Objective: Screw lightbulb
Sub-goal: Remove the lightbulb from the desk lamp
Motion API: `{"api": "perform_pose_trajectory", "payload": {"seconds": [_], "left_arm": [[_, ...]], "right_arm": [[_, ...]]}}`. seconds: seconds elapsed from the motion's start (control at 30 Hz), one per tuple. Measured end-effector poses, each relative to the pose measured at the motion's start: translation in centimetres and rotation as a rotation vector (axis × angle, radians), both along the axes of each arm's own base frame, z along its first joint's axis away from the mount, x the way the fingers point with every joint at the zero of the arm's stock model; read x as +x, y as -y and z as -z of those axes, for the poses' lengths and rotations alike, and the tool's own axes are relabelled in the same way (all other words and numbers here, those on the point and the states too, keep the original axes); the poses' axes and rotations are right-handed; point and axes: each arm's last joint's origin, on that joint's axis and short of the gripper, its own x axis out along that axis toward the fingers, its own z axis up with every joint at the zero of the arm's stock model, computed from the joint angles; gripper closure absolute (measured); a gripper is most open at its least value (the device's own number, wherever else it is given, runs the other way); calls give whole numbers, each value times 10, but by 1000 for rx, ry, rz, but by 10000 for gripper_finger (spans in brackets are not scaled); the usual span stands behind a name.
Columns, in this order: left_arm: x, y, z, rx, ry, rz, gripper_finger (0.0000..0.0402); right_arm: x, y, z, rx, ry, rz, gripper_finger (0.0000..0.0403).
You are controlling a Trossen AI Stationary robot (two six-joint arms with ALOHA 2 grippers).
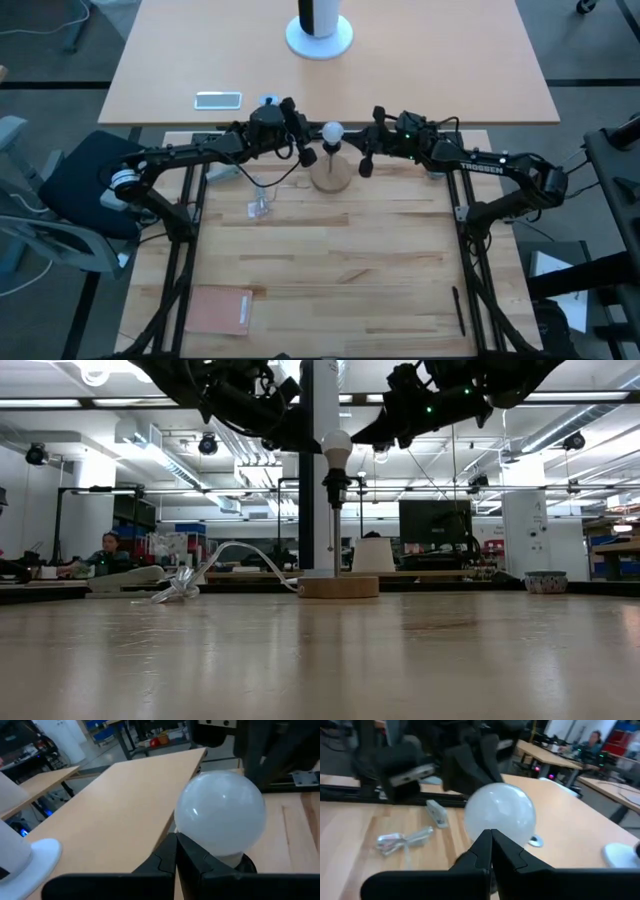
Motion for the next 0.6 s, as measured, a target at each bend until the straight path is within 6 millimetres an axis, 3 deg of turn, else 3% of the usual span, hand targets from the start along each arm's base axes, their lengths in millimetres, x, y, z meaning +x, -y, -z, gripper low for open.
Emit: {"api": "perform_pose_trajectory", "payload": {"seconds": [0.37, 0.6], "left_arm": [[-1, 7, 5, -46, -64, 37, 402], [-2, 4, 1, -7, -40, -58, 401]], "right_arm": [[-3, 2, 0, -2, -19, 72, 403], [-10, -2, -9, -11, -1, 65, 403]]}}
